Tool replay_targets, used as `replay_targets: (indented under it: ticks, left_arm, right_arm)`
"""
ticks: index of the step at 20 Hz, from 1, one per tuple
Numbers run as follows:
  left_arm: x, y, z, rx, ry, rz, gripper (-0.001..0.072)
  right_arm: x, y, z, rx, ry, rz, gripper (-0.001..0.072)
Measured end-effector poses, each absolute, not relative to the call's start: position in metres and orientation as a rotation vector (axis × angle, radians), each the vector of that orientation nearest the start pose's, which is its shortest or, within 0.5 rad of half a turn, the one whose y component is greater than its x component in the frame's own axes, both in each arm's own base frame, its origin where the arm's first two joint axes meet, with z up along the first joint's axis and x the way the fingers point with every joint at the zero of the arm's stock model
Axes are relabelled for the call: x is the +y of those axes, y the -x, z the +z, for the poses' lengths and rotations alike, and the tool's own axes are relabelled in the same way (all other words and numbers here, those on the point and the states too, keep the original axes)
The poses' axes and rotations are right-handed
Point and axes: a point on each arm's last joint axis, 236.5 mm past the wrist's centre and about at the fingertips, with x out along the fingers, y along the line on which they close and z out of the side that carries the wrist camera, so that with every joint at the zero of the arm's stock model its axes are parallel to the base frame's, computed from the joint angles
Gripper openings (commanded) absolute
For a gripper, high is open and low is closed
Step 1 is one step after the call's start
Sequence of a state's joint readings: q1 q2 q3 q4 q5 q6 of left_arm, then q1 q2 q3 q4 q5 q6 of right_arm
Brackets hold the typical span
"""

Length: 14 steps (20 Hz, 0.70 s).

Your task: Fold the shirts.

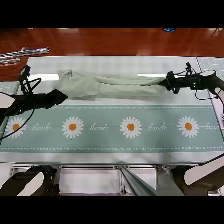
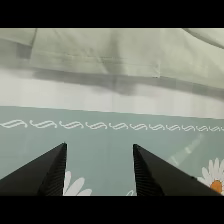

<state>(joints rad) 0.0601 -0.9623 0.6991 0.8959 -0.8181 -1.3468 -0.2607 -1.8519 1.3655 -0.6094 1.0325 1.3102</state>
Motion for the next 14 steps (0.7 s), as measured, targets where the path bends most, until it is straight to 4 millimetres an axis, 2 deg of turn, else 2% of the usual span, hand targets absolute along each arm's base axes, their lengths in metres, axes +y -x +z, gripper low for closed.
replay_targets:
  ticks: [1,2,5,8,11,14]
  left_arm:
    - [-0.088,-0.349,0.018,0.979,0.511,-0.253,0.027]
    - [-0.089,-0.35,0.02,0.974,0.518,-0.256,0.0029]
    - [-0.099,-0.35,0.027,0.971,0.55,-0.287,0.0017]
    - [-0.126,-0.347,0.033,0.98,0.543,-0.363,0.0017]
    - [-0.17,-0.348,0.033,1.025,0.496,-0.472,0.0017]
    - [-0.227,-0.36,0.032,1.077,0.438,-0.594,0.0017]
  right_arm:
    - [0.043,-0.502,-0.074,1.194,-0.921,0.275,0.0019]
    - [0.045,-0.501,-0.062,1.189,-0.885,0.299,0.0019]
    - [0.042,-0.478,-0.025,1.211,-0.716,0.321,0.0019]
    - [0.033,-0.439,0.016,1.205,-0.565,0.295,0.0019]
    - [0.032,-0.39,0.057,1.147,-0.473,0.271,0.0019]
    - [0.04,-0.339,0.09,1.08,-0.432,0.257,0.0019]
